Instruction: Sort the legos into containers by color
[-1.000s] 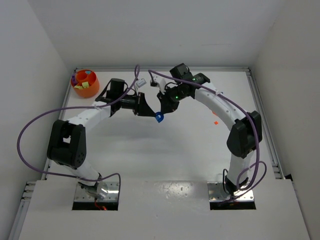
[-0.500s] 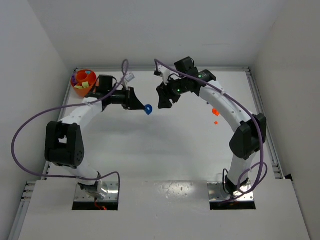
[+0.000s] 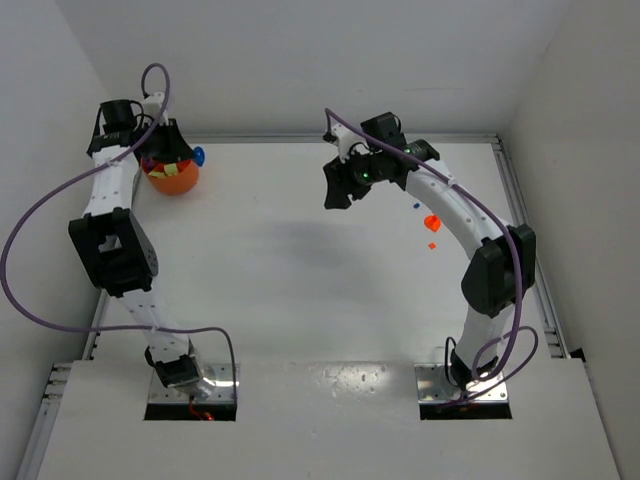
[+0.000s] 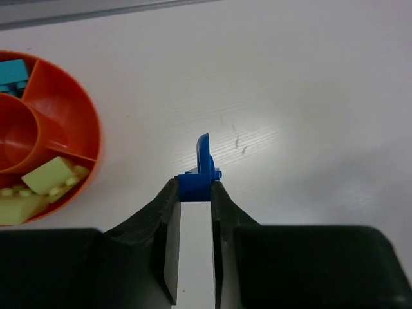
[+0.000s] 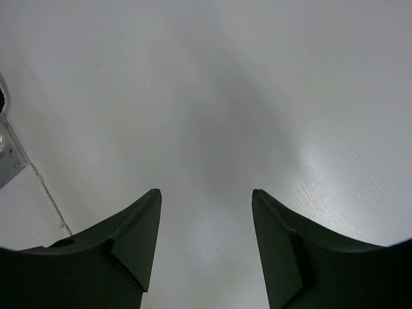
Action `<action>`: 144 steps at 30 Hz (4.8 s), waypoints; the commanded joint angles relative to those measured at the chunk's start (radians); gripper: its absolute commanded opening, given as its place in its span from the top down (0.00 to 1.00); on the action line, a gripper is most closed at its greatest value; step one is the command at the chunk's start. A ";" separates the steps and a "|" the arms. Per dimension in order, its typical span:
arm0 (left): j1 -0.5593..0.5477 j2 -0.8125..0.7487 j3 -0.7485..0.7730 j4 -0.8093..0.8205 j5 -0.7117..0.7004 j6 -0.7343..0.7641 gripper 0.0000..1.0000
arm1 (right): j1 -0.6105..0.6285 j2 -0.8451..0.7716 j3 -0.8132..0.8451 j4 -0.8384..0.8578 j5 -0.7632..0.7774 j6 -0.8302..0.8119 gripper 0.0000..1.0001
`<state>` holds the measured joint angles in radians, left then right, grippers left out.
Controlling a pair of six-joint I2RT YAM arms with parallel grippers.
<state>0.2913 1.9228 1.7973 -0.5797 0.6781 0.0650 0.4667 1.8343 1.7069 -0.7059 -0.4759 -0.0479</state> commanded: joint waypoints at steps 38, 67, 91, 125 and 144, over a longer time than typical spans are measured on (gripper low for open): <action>-0.072 0.246 0.214 0.178 -0.572 -0.137 0.96 | -0.013 0.074 0.011 0.045 -0.020 0.017 0.41; -0.098 0.004 0.206 0.178 -0.338 -0.171 0.33 | -0.169 -0.001 -0.081 0.111 0.170 0.098 0.47; -0.310 -0.426 -0.231 0.112 -0.218 -0.027 0.31 | -0.389 0.595 0.450 0.028 0.391 -0.024 0.28; -0.310 -0.374 -0.213 0.112 -0.199 -0.056 0.30 | -0.438 0.813 0.580 0.121 0.438 -0.013 0.52; -0.310 -0.364 -0.204 0.112 -0.209 -0.065 0.30 | -0.438 0.790 0.516 0.112 0.408 -0.013 0.82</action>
<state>-0.0200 1.5654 1.5585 -0.4873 0.4660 0.0135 0.0360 2.6167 2.2704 -0.5762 -0.0868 -0.0528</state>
